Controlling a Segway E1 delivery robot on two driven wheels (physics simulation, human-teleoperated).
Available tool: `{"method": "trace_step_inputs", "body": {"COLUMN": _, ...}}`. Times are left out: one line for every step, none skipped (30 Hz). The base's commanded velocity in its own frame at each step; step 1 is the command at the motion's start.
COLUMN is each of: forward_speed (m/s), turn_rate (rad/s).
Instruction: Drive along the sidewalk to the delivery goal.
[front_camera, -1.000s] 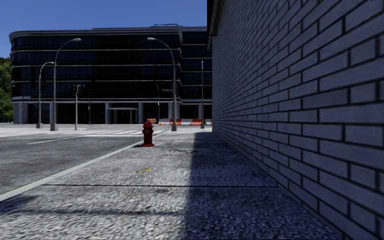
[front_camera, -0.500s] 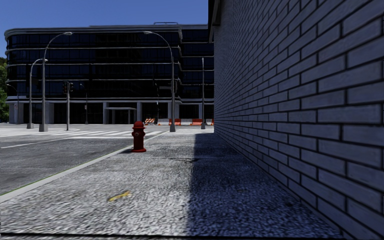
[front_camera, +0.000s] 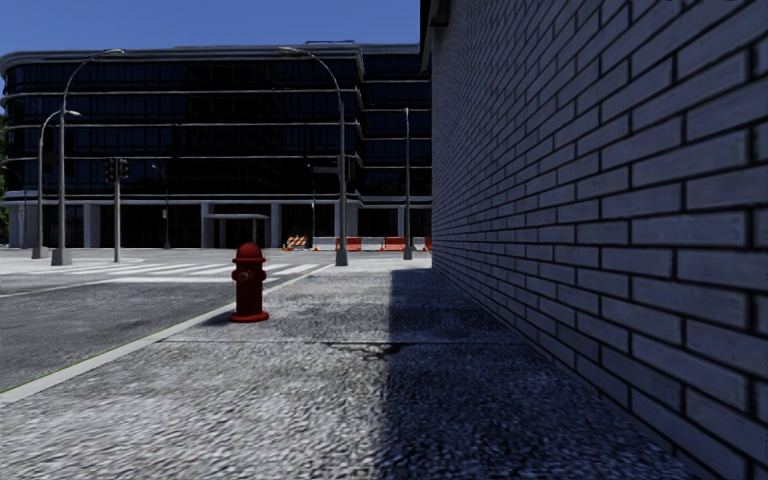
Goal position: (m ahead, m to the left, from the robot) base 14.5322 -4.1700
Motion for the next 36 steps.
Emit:
{"method": "trace_step_inputs", "body": {"forward_speed": 2.00, "turn_rate": 0.00}}
{"method": "trace_step_inputs", "body": {"forward_speed": 2.00, "turn_rate": 0.00}}
{"method": "trace_step_inputs", "body": {"forward_speed": 2.00, "turn_rate": 0.00}}
{"method": "trace_step_inputs", "body": {"forward_speed": 2.00, "turn_rate": 0.00}}
{"method": "trace_step_inputs", "body": {"forward_speed": 2.00, "turn_rate": 0.00}}
{"method": "trace_step_inputs", "body": {"forward_speed": 2.00, "turn_rate": 0.00}}
{"method": "trace_step_inputs", "body": {"forward_speed": 2.00, "turn_rate": 0.00}}
{"method": "trace_step_inputs", "body": {"forward_speed": 2.00, "turn_rate": 0.00}}
{"method": "trace_step_inputs", "body": {"forward_speed": 2.00, "turn_rate": 0.00}}
{"method": "trace_step_inputs", "body": {"forward_speed": 2.00, "turn_rate": 0.00}}
{"method": "trace_step_inputs", "body": {"forward_speed": 2.00, "turn_rate": 0.00}}
{"method": "trace_step_inputs", "body": {"forward_speed": 2.00, "turn_rate": 0.00}}
{"method": "trace_step_inputs", "body": {"forward_speed": 2.00, "turn_rate": 0.00}}
{"method": "trace_step_inputs", "body": {"forward_speed": 2.00, "turn_rate": 0.00}}
{"method": "trace_step_inputs", "body": {"forward_speed": 2.00, "turn_rate": 0.00}}
{"method": "trace_step_inputs", "body": {"forward_speed": 2.00, "turn_rate": 0.00}}
{"method": "trace_step_inputs", "body": {"forward_speed": 2.00, "turn_rate": 0.00}}
{"method": "trace_step_inputs", "body": {"forward_speed": 2.00, "turn_rate": 0.00}}
{"method": "trace_step_inputs", "body": {"forward_speed": 2.00, "turn_rate": 0.00}}
{"method": "trace_step_inputs", "body": {"forward_speed": 2.00, "turn_rate": 0.00}}
{"method": "trace_step_inputs", "body": {"forward_speed": 2.00, "turn_rate": 0.00}}
{"method": "trace_step_inputs", "body": {"forward_speed": 2.00, "turn_rate": 0.00}}
{"method": "trace_step_inputs", "body": {"forward_speed": 2.00, "turn_rate": 0.00}}
{"method": "trace_step_inputs", "body": {"forward_speed": 2.00, "turn_rate": 0.00}}
{"method": "trace_step_inputs", "body": {"forward_speed": 2.00, "turn_rate": 0.00}}
{"method": "trace_step_inputs", "body": {"forward_speed": 2.00, "turn_rate": 0.00}}
{"method": "trace_step_inputs", "body": {"forward_speed": 2.00, "turn_rate": 0.00}}
{"method": "trace_step_inputs", "body": {"forward_speed": 2.00, "turn_rate": 0.00}}
{"method": "trace_step_inputs", "body": {"forward_speed": 2.00, "turn_rate": 0.00}}
{"method": "trace_step_inputs", "body": {"forward_speed": 2.00, "turn_rate": 0.00}}
{"method": "trace_step_inputs", "body": {"forward_speed": 2.00, "turn_rate": 0.00}}
{"method": "trace_step_inputs", "body": {"forward_speed": 2.00, "turn_rate": 0.00}}
{"method": "trace_step_inputs", "body": {"forward_speed": 2.00, "turn_rate": 0.00}}
{"method": "trace_step_inputs", "body": {"forward_speed": 2.00, "turn_rate": 0.00}}
{"method": "trace_step_inputs", "body": {"forward_speed": 2.00, "turn_rate": 0.00}}
{"method": "trace_step_inputs", "body": {"forward_speed": 2.00, "turn_rate": 0.00}}
